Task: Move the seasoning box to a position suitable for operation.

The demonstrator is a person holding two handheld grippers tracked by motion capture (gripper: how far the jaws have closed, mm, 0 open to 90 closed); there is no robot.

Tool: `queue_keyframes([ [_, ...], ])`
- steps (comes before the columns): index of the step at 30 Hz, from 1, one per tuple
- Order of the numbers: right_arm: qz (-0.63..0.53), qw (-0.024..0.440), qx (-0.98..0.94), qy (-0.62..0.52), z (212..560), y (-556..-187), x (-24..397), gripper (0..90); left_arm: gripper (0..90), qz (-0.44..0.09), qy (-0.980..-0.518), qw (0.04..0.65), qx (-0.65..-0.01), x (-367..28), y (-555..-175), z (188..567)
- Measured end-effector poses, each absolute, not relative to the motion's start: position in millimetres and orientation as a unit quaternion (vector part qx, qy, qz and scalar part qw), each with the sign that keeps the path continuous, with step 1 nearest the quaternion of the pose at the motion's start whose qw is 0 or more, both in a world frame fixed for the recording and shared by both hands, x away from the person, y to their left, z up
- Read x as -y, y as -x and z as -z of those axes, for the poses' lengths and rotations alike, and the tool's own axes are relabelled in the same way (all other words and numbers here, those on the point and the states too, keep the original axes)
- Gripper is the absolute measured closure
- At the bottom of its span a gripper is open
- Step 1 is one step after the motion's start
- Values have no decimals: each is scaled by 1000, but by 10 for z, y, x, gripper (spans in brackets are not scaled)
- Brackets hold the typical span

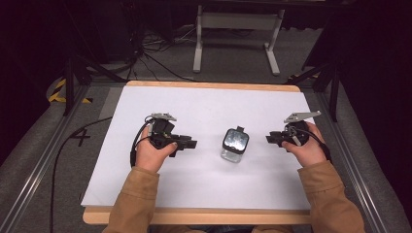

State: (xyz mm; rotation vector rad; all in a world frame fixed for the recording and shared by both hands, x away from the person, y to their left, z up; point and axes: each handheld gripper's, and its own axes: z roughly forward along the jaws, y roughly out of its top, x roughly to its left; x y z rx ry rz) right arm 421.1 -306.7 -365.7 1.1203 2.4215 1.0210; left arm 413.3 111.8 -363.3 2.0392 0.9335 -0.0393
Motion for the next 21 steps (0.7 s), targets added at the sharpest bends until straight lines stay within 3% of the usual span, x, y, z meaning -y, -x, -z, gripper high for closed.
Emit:
queue_keyframes([
  [5, -358, 132, -843, -379, 3682, -4178, 2993, 700, 655, -17, -829, 419, -370, -1036, -4137, 3651],
  [10, -367, 118, -840, -381, 3692, -4138, 3071, 768, 672, -28, -822, 429, -374, -935, -4150, 3658],
  [18, -375, 131, -829, -394, 3657, -3991, 3216, 809, 810, -46, -832, 405, -375, -697, -4250, 3717],
  [21, -374, 129, -826, -401, 3670, -3957, 3296, 840, 824, -53, -843, 399, -357, -627, -4299, 3730],
])
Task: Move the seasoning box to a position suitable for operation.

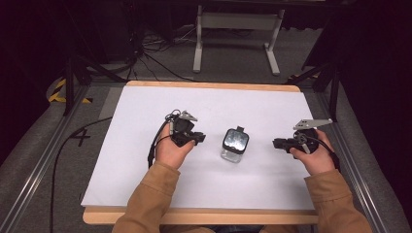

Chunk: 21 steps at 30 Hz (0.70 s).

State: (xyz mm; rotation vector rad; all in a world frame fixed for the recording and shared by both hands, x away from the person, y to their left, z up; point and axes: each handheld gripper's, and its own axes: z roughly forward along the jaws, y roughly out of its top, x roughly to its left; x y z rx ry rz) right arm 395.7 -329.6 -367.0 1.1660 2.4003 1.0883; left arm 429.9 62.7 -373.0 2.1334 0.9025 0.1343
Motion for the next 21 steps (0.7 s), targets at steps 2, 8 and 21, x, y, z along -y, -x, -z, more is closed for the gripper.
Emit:
queue_keyframes([
  [2, -375, 129, -824, -405, 3680, -3946, 3330, 851, 824, -42, -844, 403, -353, -562, -4332, 3745],
  [8, -372, 128, -817, -421, 3726, -3869, 3474, 859, 825, -35, -855, 395, -334, -397, -4395, 3784],
  [21, -376, 129, -815, -421, 3732, -3816, 3485, 833, 819, -9, -874, 371, -313, -141, -4417, 3958],
])
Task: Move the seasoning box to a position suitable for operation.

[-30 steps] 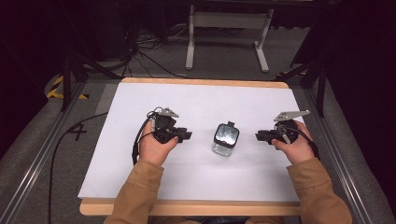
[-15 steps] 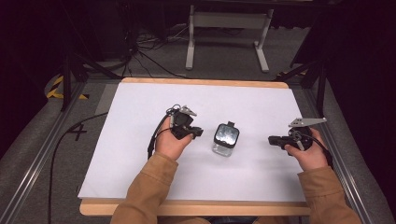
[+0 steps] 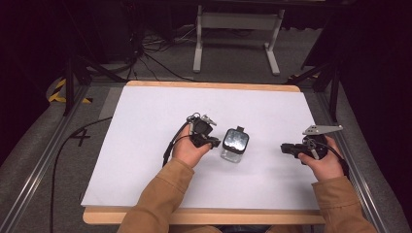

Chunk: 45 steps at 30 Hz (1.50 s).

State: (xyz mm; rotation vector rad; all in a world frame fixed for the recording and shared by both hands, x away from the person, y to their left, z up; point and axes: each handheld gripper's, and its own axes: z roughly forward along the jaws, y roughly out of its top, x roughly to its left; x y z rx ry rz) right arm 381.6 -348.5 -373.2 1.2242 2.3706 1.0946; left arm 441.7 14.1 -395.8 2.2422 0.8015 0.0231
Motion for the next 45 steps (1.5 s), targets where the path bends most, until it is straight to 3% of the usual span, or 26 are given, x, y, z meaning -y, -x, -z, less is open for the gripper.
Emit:
queue_keyframes([
  [11, -378, 126, -822, -406, 3723, -3860, 3376, 821, 883, 7, -878, 378, -294, -92, -4323, 3951],
  [35, -385, 126, -823, -398, 3695, -3841, 3358, 821, 827, 5, -905, 322, -279, -51, -4287, 3892],
  [45, -409, 123, -807, -407, 3672, -3688, 3401, 814, 768, 13, -872, 407, -271, -204, -4326, 3493],
])
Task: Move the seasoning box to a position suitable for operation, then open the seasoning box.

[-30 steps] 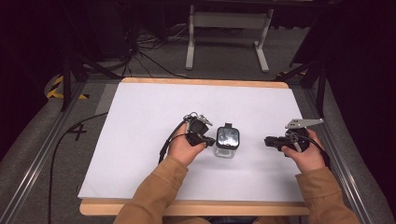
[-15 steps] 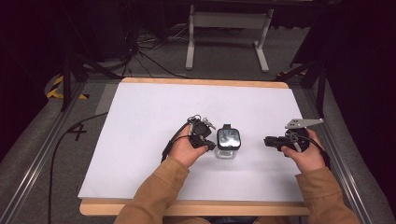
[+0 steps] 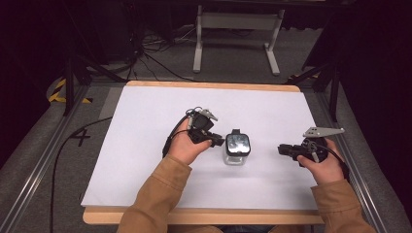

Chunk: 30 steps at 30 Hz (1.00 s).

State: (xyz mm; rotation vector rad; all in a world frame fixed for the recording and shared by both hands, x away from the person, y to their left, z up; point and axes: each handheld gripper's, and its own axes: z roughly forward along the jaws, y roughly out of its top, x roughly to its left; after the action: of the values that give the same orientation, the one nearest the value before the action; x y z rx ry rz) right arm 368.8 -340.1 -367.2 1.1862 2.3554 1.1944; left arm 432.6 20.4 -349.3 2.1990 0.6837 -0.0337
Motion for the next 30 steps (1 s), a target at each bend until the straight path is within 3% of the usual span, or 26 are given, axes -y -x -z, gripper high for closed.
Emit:
queue_keyframes([
  [23, -394, 138, -802, -426, 3797, -3342, 3488, 805, 736, 6, -860, 451, -238, 117, -4631, 3426],
  [30, -391, 137, -807, -421, 3835, -3326, 3455, 805, 774, 31, -845, 472, -249, 91, -4757, 3499],
])
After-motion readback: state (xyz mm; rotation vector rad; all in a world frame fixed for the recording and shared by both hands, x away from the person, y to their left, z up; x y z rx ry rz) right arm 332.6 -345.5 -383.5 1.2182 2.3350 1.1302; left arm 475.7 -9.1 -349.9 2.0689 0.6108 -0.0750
